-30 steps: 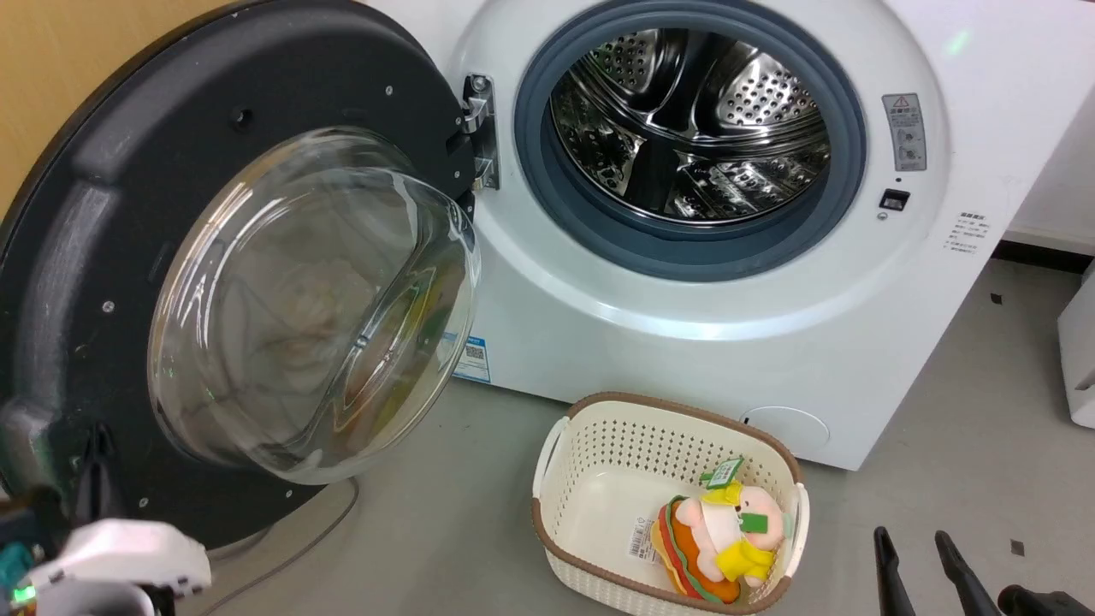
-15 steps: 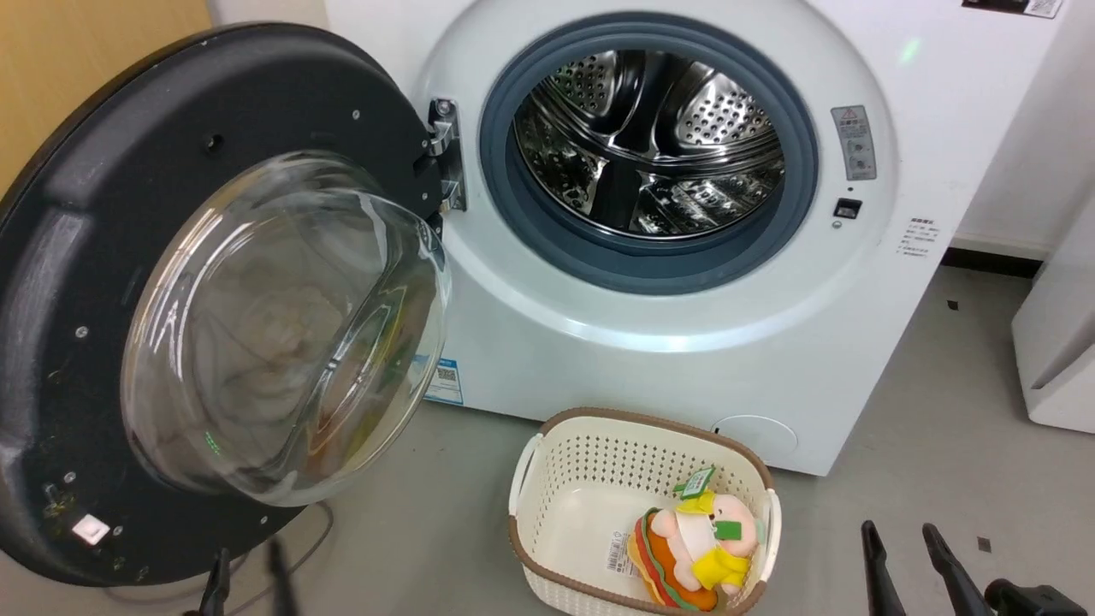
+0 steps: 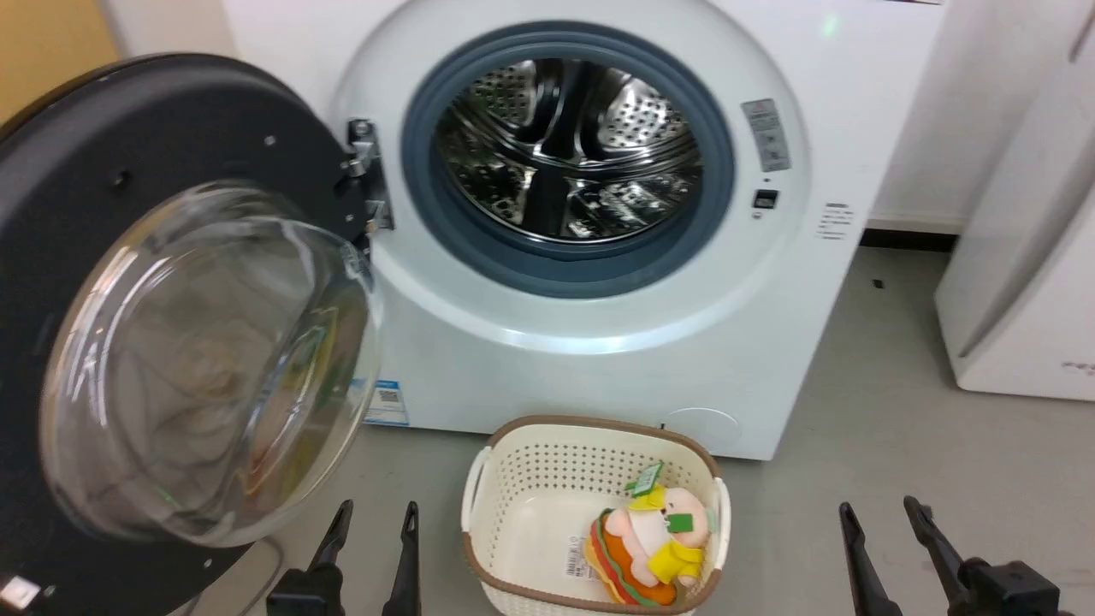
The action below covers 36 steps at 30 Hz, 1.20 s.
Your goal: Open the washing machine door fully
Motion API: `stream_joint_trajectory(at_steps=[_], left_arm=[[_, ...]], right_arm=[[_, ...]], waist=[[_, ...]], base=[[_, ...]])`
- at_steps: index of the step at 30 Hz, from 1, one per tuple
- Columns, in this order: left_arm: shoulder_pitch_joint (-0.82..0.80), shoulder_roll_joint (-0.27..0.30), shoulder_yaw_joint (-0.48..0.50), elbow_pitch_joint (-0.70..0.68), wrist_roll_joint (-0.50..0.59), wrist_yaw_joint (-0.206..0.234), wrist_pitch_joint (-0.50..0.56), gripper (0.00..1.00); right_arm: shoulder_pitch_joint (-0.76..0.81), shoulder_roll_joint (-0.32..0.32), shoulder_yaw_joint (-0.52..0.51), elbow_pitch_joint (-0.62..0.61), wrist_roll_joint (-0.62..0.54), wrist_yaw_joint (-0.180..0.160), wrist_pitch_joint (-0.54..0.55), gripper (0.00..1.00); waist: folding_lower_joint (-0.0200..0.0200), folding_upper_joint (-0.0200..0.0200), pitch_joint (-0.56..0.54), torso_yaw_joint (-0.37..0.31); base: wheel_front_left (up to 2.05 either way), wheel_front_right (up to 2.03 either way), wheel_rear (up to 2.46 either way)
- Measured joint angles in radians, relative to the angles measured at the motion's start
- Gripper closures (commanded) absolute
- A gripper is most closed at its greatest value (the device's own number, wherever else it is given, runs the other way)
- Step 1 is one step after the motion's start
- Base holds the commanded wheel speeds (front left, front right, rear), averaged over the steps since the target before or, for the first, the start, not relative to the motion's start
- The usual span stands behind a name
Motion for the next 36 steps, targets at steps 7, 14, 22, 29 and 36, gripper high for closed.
stream_joint_trajectory(at_steps=[7,14,22,29,36], left_arm=[[-0.031,-0.001,0.000,0.026,0.016,-0.005,0.000,0.00],[-0.031,-0.002,0.016,0.029,0.015,0.002,0.000,0.00],[-0.030,-0.002,0.018,0.028,0.015,0.002,0.002,1.00],[-0.030,-0.004,0.029,0.020,0.024,0.000,0.018,1.00],[-0.030,-0.013,0.038,0.008,0.033,-0.009,0.034,1.00]], right_arm=[[0.004,0.000,0.004,-0.053,-0.035,0.000,0.027,0.00],[0.013,0.000,0.004,-0.066,-0.033,0.000,0.036,0.00],[0.012,0.000,0.005,-0.066,-0.033,0.000,0.036,1.00],[0.009,0.000,0.007,-0.066,-0.034,0.000,0.044,1.00],[0.006,0.000,0.008,-0.066,-0.036,0.000,0.054,1.00]], waist=[[0.0000,0.0000,0.000,-0.064],[0.0001,0.0000,0.006,-0.098],[0.0001,0.0000,0.008,-0.101],[0.0000,0.0000,0.012,-0.103],[0.0001,0.0000,0.016,-0.104]], base=[[0.00,0.00,0.00],[0.00,0.00,0.00],[0.00,0.00,0.00],[0.00,0.00,0.00],[0.00,0.00,0.00]])
